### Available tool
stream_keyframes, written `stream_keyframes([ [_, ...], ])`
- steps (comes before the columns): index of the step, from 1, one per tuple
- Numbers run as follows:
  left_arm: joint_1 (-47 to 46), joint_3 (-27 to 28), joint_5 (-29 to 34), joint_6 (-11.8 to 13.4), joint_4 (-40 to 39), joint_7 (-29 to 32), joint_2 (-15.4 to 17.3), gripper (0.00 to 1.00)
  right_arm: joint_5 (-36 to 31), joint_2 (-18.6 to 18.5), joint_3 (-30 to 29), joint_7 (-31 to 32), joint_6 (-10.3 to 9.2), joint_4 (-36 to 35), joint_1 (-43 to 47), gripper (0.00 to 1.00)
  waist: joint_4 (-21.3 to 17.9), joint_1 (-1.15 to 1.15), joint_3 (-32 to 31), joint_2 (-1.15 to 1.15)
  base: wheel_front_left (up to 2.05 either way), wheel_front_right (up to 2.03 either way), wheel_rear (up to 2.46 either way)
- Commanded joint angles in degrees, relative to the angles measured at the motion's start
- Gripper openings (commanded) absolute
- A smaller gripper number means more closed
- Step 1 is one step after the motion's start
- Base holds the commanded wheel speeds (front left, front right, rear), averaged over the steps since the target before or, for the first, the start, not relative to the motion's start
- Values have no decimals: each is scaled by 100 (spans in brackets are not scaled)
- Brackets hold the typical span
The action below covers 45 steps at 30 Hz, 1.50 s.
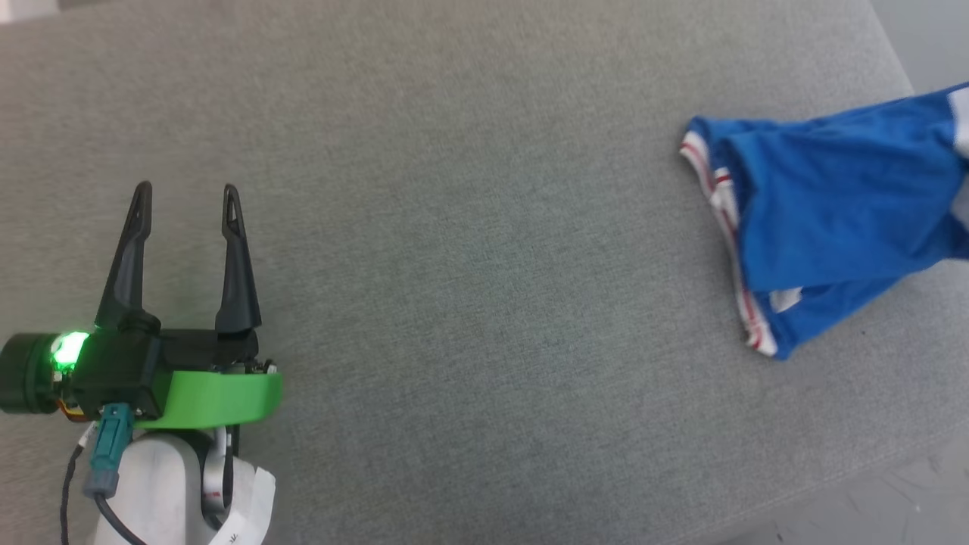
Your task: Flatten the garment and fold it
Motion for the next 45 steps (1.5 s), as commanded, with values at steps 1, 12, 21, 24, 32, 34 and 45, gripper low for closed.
stream_keyframes([
  [1, -137, -27, 47, -34, -41, -21, 74, 100, -122, 70, -112, -158, -11, 225, -176, 0, -272, -1, 557, -1, 0, 0, 0],
  [12, -278, -149, 13, 64, -155, -21, 142, 100, -902, 506, -789, -884, -11, 1898, -716, 0, -27, -1, 745, -1, 0, 0, 0],
  [21, -241, -238, -98, 164, -48, -21, 43, 100, -1297, 860, -1045, -1262, -11, 2704, -905, 100, 166, -1, 325, -1, 0, 0, 0],
  [24, -156, -244, -143, 197, 2, -21, -16, 100, -1639, 745, -1186, -1645, -11, 2879, -1071, 100, 244, -1, 25, -1, 0, 0, 0],
  [32, 242, -166, -236, 278, 147, -21, -154, 100, -2551, 913, -2201, -2877, -11, 2624, -1398, 100, 546, -1, -894, -1, 0, 0, 0],
  [34, 328, -146, -255, 292, 172, -21, -187, 100, -2739, 1095, -2526, -2904, -11, 2259, -1265, 100, 647, -1, -1089, -1, 0, 0, 0],
  [45, 732, -78, -352, 314, 325, -21, -334, 100, -3380, 2442, -3954, -2911, -11, -670, 722, 100, 1179, -1, -1707, -1, 0, 0, 0],
])
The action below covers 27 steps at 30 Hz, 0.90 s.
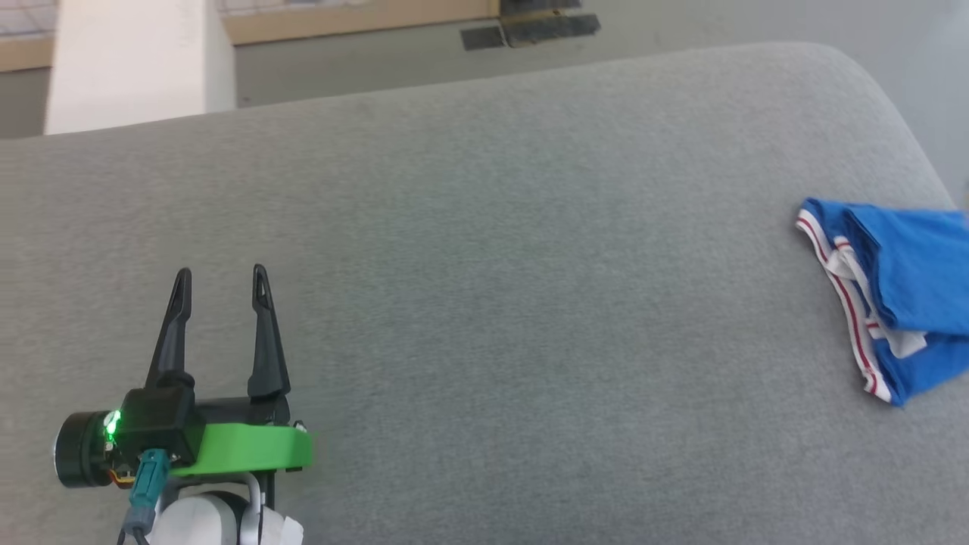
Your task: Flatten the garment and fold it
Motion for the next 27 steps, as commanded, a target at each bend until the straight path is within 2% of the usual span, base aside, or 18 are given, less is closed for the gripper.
stream_keyframes([
  [1, 64, 18, -46, 8, 21, -21, -14, 100, -46, 194, -113, -28, -11, -246, 214, 100, 370, 1, -327, 0, 0, 0, 0],
  [7, 144, 7, -75, -39, 151, -21, -61, 100, -93, 1040, -431, -29, -11, -1160, 1229, 100, 609, 1, -487, 0, 0, 0, 0],
  [13, 239, 18, -93, -85, 279, -21, -89, 100, 0, 1682, -355, -29, -11, -1515, 2168, 100, 763, 1, -655, 0, 0, 0, 0],
  [19, 331, 6, -122, -129, 374, -21, -106, 100, 61, 2088, -280, -29, -11, -1760, 2911, 100, 872, 1, -800, 0, 0, 0, 0],
  [27, 473, -23, -155, -167, 502, -21, -117, 100, 30, 2360, -210, -29, -11, -2032, 3658, 100, 950, 1, -955, 0, 0, 0, 0],
])
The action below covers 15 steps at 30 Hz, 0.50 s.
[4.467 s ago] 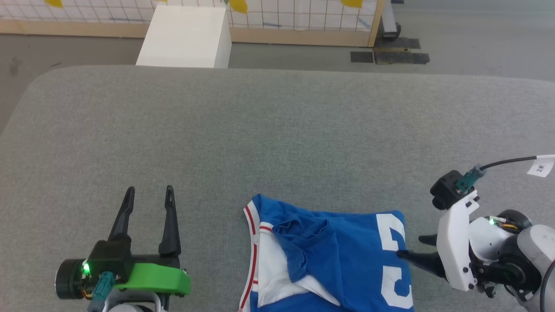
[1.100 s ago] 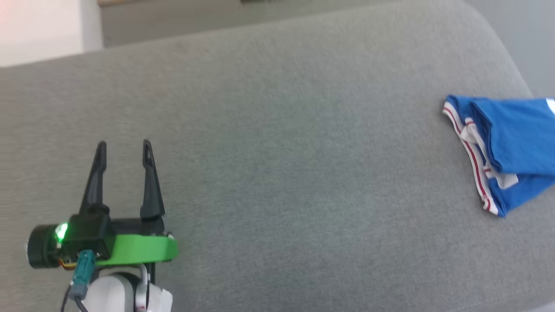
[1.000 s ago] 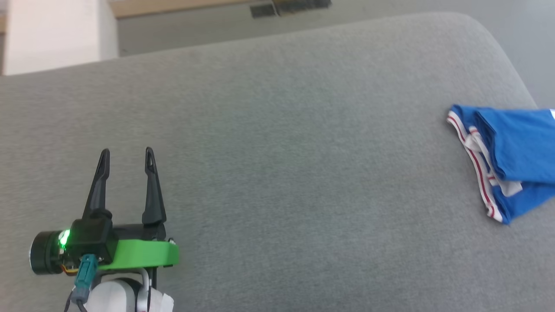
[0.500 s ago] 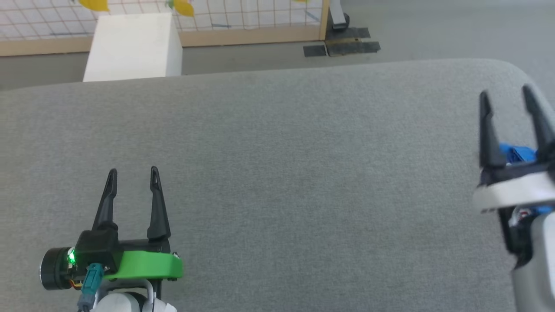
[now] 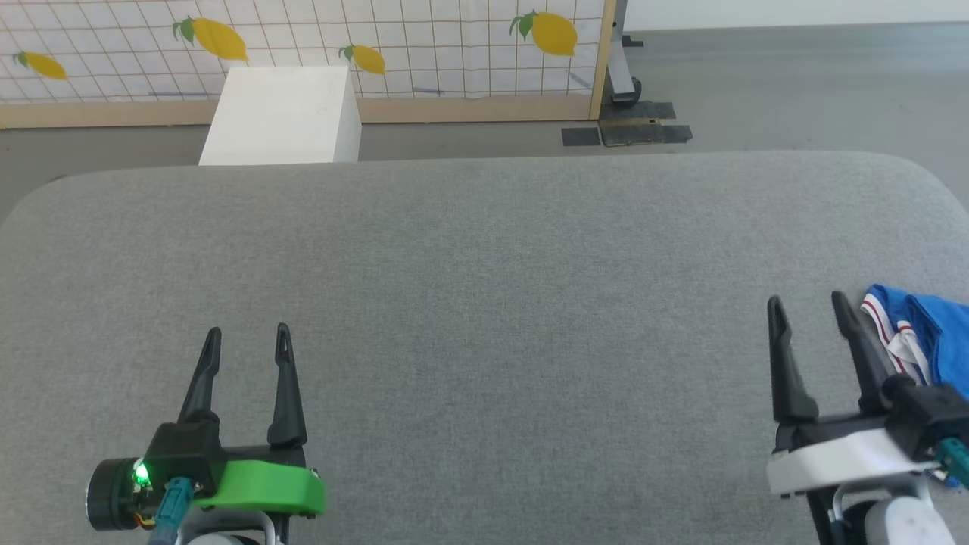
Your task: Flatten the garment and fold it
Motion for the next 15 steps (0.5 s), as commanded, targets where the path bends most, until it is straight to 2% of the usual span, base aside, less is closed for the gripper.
stream_keyframes([
  [1, 90, -15, -69, -11, 23, -21, -30, 100, 4, 46, 42, -28, -10, -41, 149, 100, 34, 1, -45, 0, 0, 0, 0],
  [15, 261, -42, -177, -58, 175, -21, -34, 100, 159, 136, 76, -28, -10, -40, 633, 100, 124, 1, -184, 0, 0, 0, 0],
])
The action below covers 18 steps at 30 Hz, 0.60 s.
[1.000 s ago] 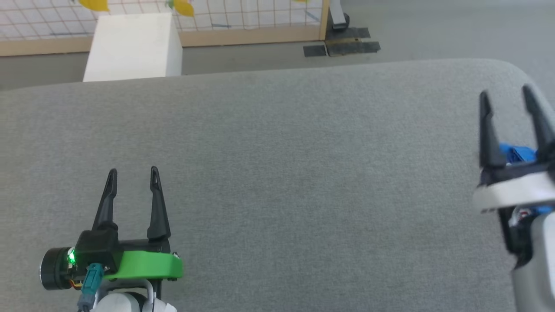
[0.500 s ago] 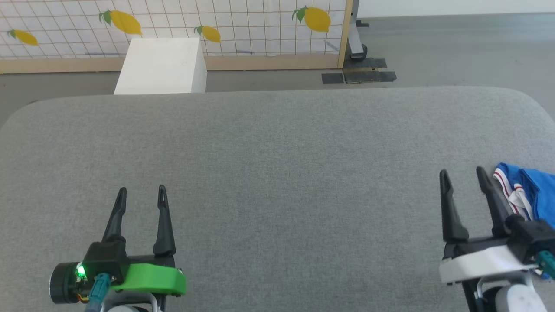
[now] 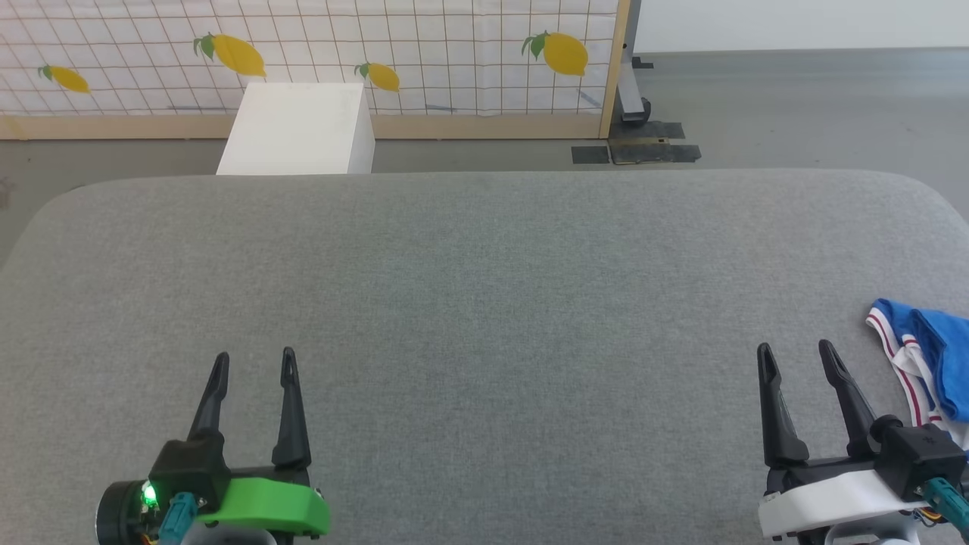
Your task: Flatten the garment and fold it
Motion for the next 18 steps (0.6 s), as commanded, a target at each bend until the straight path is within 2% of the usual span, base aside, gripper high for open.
stream_keyframes([
  [1, 81, -4, -17, -51, 35, -21, -29, 100, 59, 14, 8, -29, -10, -2, 69, 100, 8, 0, -15, 0, 0, 0, 0],
  [14, 96, 22, -51, -94, 81, -21, -30, 100, 95, 16, 39, -29, -10, -7, 61, 100, 4, 0, 17, 0, 0, 0, 0],
  [15, 32, 21, -12, -49, 87, 2, 0, 0, 73, 3, 33, 3, 0, 4, 2, 0, 5, 0, 15, 0, 0, 0, 0],
  [18, 31, 21, -7, -47, 87, 10, 0, 0, 71, 2, 32, 8, 0, 4, 1, 0, 5, 0, 15, 0, 0, 0, 0],
])
